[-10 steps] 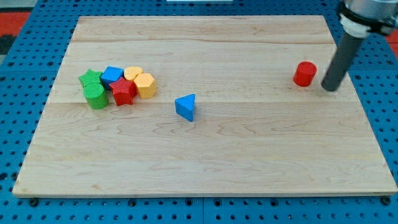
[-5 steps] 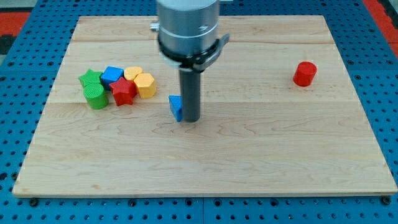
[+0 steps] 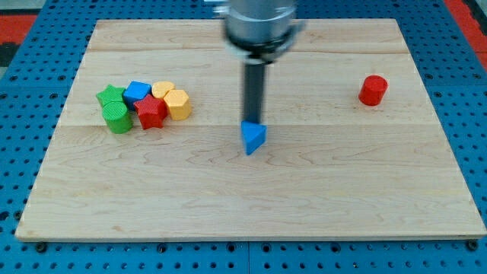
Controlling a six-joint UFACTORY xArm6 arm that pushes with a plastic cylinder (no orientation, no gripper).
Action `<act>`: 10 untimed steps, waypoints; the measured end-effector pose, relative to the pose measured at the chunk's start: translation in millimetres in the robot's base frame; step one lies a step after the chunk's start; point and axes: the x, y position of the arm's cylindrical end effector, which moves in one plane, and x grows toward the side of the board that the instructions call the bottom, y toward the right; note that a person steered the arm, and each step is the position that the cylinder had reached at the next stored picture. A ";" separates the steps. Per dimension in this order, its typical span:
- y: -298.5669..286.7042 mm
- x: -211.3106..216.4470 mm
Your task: Move the blue triangle close to the red circle
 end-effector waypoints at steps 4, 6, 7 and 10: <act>83.7 -15.1; 14.4 -22.5; 73.5 -51.0; 99.1 -5.9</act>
